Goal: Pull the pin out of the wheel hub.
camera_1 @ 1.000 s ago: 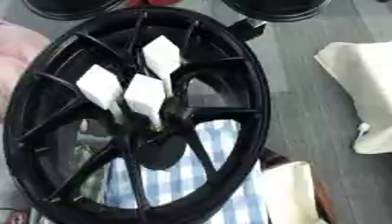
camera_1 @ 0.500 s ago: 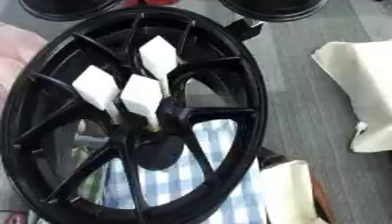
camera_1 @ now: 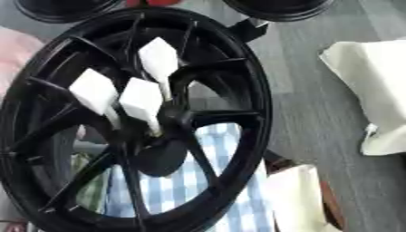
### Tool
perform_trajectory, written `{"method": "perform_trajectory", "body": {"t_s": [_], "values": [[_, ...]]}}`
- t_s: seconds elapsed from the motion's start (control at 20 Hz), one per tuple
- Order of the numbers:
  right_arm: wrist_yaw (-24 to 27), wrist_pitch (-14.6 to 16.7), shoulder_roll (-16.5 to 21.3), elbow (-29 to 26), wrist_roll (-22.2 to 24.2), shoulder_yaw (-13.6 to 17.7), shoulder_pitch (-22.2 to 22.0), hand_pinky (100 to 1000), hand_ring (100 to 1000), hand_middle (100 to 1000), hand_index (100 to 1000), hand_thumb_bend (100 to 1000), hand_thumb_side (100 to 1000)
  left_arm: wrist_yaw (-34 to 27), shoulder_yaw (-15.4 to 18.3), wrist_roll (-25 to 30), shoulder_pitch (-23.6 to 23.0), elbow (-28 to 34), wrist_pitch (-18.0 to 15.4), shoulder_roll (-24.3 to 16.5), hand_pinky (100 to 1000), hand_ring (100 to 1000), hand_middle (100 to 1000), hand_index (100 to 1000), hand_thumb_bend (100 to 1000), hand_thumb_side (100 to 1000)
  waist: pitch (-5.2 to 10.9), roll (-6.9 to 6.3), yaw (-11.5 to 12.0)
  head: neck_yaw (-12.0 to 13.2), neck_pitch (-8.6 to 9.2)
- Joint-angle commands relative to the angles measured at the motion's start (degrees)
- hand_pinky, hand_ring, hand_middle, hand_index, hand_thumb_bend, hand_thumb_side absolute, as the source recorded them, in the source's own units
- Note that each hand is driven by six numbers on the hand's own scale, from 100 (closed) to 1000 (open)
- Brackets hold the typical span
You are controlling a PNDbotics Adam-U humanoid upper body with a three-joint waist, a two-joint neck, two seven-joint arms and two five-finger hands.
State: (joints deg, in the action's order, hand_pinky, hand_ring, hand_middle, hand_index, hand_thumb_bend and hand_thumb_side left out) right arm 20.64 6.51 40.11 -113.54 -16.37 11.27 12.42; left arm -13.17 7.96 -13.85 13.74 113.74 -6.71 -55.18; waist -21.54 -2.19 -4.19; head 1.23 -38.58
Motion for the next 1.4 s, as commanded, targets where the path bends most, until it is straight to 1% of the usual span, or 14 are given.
{"method": "perform_trajectory", "body": {"t_s": [0.05,0.25,0.45,0.7,0.9,1.05,1.15,1.4], "values": [[-0.6,0.06,2.05,-1.06,-0.35,0.84,-0.1,862,750,665,735,100,589,1.59,-0.68,6.47,2.18,0.48,0.94,-7.08,788,877,737,811,325,688,0.94,-0.08,0.1,-0.61,0.65],[-0.86,0.2,2.24,-1.06,-0.35,0.81,-0.41,862,750,665,734,100,590,4.43,-2.5,16.47,6.02,-0.12,1.34,-12.03,811,876,749,824,340,682,1.09,-0.36,0.13,-0.99,0.35],[-1.02,0.01,2.49,-1.06,-0.31,0.68,-0.65,862,750,664,734,100,592,6.3,-4.44,25.41,9.64,-0.36,1.63,-15.08,817,879,763,839,371,681,1.25,-0.69,0.19,-1.16,0.02],[-1.04,-0.38,2.52,-1.06,-0.39,0.49,-0.78,862,749,664,734,100,599,7.87,-7.95,36.28,15.02,-0.15,2.31,-16.97,828,884,777,857,409,689,1.45,-0.97,0.19,-1.1,-0.06],[-0.91,-0.61,2.67,-1.06,0.04,0.04,-0.44,863,749,664,734,100,601,9.63,-11.12,43.69,17.49,0.78,1.6,-18.02,835,882,782,868,452,690,1.51,-1.07,-0.14,-1.14,-0.07],[-0.84,-0.76,2.8,-1.06,0.28,-0.16,-0.28,863,749,664,734,100,603,11.37,-13.17,48.02,18.99,0.84,0.38,-18.32,837,882,779,877,504,668,1.55,-1.11,-0.29,-1.15,-0.13],[-0.82,-0.9,2.8,-1.06,0.44,-0.33,-0.21,863,749,664,734,100,607,11.89,-14.63,49.9,20.02,0.85,-0.04,-18.26,841,888,779,878,532,631,1.58,-1.1,-0.4,-1.18,-0.18],[-0.71,-1.2,2.8,-1.06,0.83,-0.72,0.05,863,750,664,734,100,608,11.21,-18.43,53.48,23.04,0.85,0.83,-17.69,844,897,777,878,557,559,1.78,-1.0,-0.76,-1.01,-0.38]]}}
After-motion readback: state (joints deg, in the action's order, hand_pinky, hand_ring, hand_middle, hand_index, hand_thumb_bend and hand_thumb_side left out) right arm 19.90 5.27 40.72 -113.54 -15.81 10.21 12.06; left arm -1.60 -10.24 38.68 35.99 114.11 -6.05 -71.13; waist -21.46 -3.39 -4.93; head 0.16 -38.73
